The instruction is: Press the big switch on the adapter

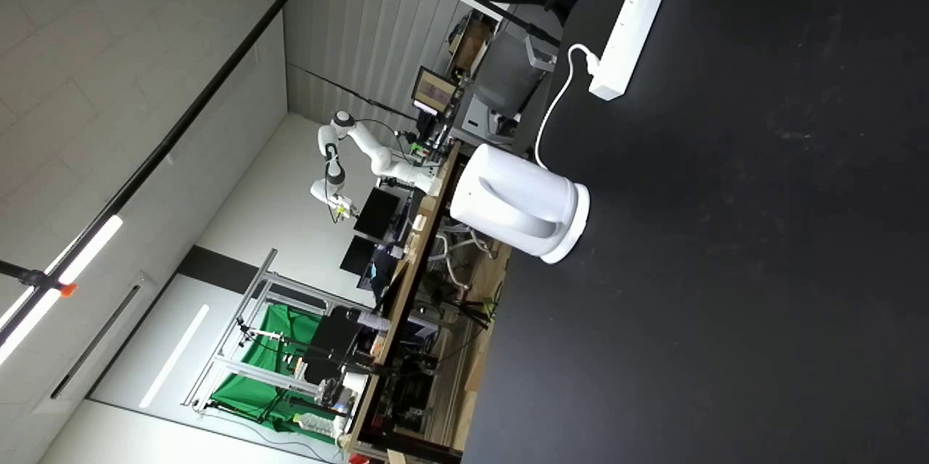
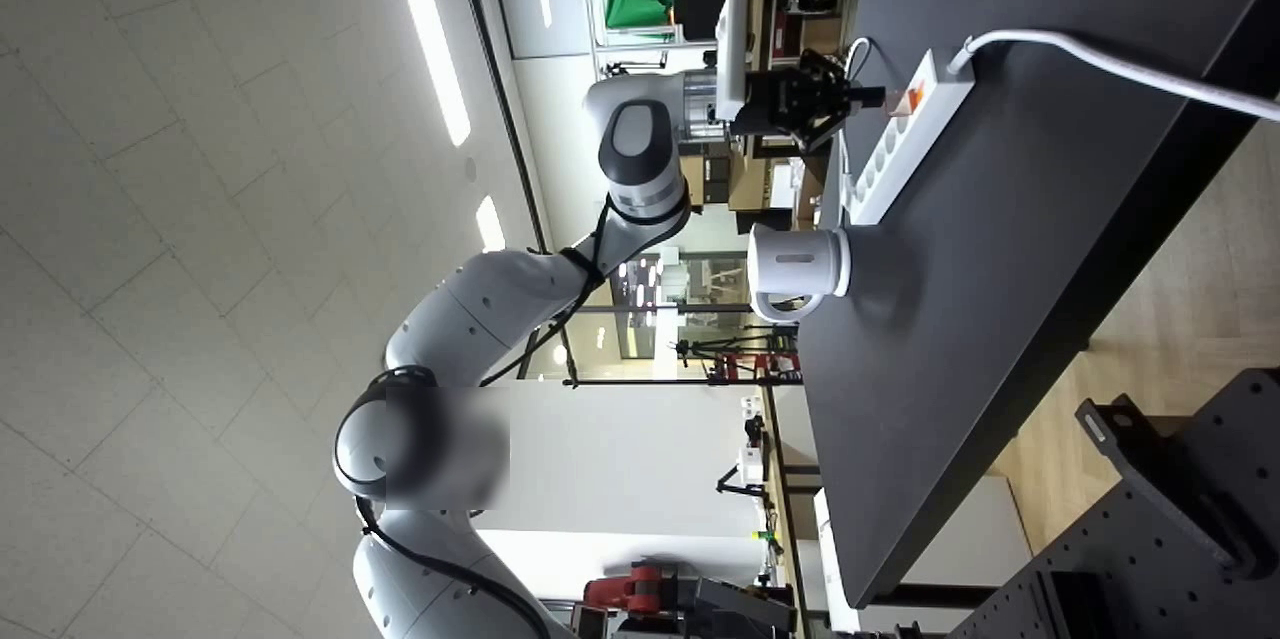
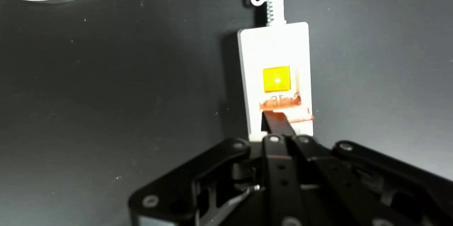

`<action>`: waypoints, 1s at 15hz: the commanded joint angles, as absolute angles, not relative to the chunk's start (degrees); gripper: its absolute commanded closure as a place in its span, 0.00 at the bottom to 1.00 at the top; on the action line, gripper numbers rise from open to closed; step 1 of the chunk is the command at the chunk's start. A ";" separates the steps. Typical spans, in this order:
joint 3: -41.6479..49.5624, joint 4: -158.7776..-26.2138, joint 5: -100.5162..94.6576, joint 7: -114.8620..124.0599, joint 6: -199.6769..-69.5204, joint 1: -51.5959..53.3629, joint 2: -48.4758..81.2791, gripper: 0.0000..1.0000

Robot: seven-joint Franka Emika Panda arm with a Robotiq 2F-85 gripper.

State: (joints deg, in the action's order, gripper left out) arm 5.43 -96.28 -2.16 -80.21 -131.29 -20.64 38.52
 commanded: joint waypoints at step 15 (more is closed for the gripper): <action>5.66 -96.15 -0.66 -80.90 -124.98 -24.38 37.09 1.00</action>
State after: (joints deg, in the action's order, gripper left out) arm 5.89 -96.32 -1.65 -80.19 -125.97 -23.22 37.08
